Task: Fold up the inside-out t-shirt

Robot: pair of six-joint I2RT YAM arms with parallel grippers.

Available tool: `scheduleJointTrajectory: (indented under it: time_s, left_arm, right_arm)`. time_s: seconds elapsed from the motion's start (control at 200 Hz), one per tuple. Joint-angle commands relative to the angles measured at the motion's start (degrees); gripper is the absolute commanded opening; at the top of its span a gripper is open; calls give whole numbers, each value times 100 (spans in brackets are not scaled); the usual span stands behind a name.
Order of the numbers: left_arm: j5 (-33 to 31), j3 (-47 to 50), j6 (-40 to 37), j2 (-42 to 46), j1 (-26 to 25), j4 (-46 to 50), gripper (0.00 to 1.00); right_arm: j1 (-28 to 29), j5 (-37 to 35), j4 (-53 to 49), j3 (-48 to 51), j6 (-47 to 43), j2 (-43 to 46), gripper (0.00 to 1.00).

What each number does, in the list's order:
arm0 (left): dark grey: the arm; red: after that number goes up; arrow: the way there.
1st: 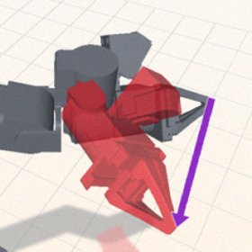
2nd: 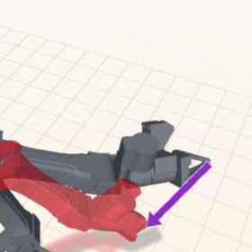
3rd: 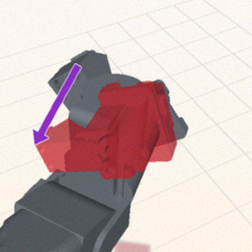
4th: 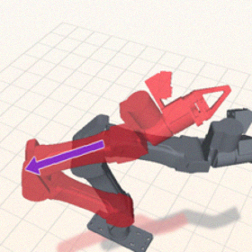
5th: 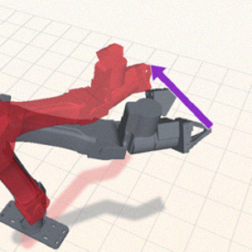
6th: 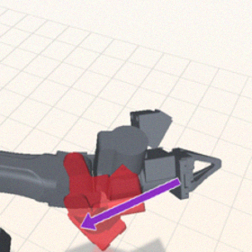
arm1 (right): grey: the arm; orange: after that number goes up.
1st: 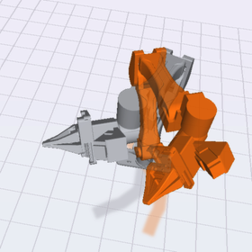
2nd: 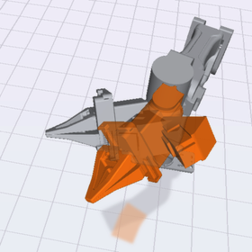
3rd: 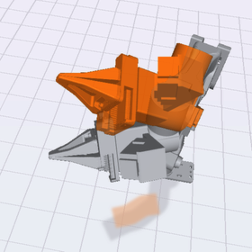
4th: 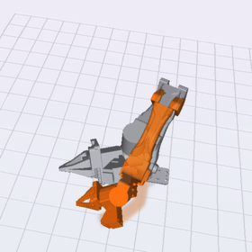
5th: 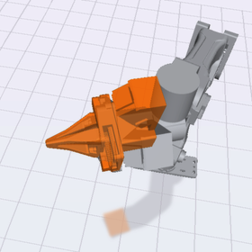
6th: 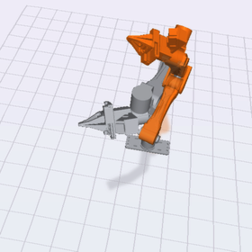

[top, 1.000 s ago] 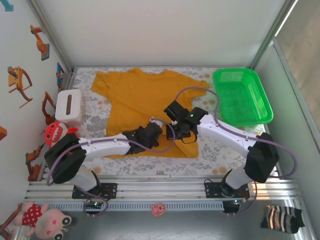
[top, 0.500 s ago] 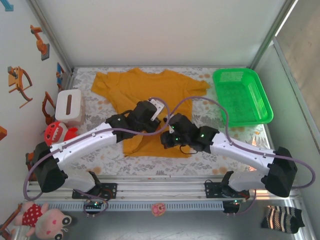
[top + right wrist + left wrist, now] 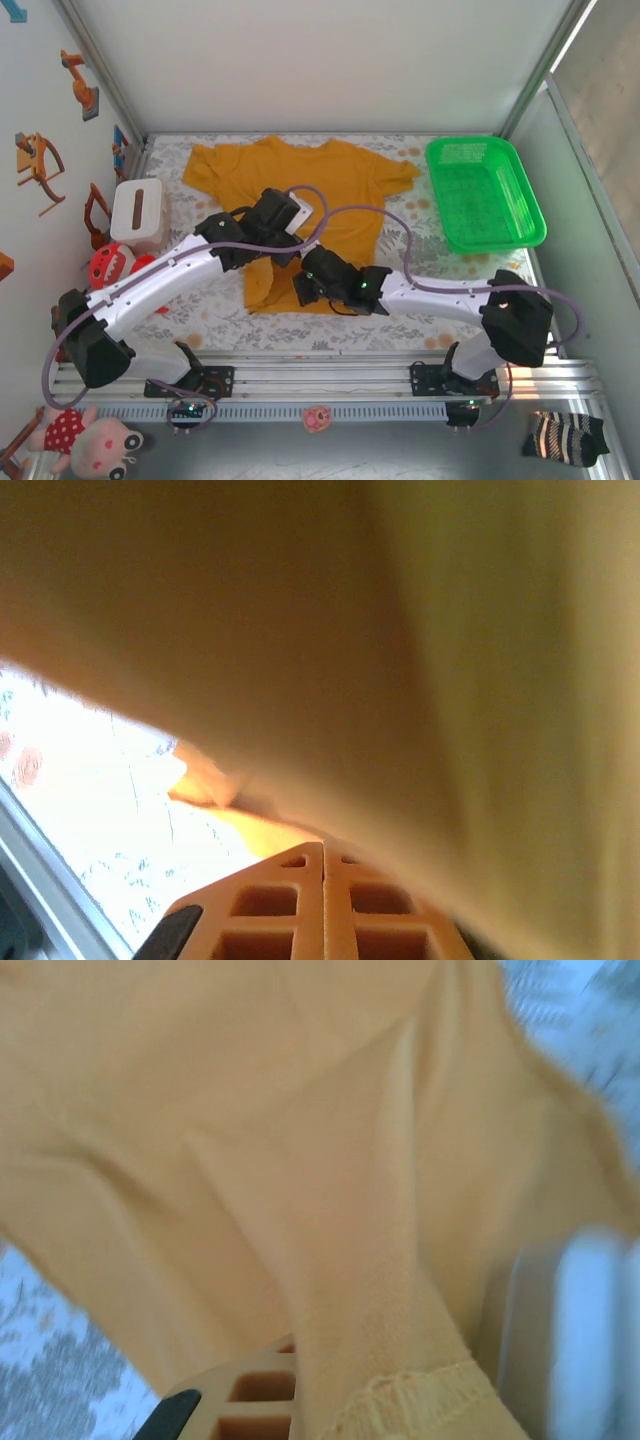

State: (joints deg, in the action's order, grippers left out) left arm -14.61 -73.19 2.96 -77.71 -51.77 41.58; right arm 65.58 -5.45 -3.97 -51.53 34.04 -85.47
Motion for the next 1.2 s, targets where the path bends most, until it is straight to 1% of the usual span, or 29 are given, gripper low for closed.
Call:
scheduleJointTrajectory:
  time_s: [0.0, 0.095, 0.17, 0.255, 0.345, 0.466, 0.721, 0.866, 1.006, 1.192]
  left_arm:
    - [274, -227, 35, 83, 65, -631, 0]
    - [287, -156, 45, 49, 96, -706, 0]
    - [350, -185, 129, 3, 170, -792, 0]
    - [415, -361, 162, -62, 227, -821, 0]
    - [468, -559, 131, -105, 255, -773, 0]
    - [472, -773, 81, -125, 279, -630, 0]
    - [592, -1103, 6, -86, 325, -392, 0]
    - [615, -1145, -70, 27, 325, -301, 0]
    - [600, -1139, -114, 118, 336, -195, 0]
    - [593, -1120, -112, 230, 334, -134, 0]
  right_arm:
    - [201, -283, -11, 422, -179, 644, 0]
    - [209, -634, -276, 751, 28, 1467, 0]
    - [209, -743, -587, 858, 111, 1936, 0]
    - [201, -709, -777, 882, 155, 2217, 0]
    - [227, -615, -768, 784, 151, 2231, 0]
    - [295, -513, -471, 490, -24, 1810, 0]
    - [376, -236, 282, -245, -451, 95, 0]
    - [100, -74, 644, -400, -532, -620, 0]
    - [-328, 212, 992, -200, -391, -840, 0]
    - [-687, 257, 1036, 205, -330, -735, 0]
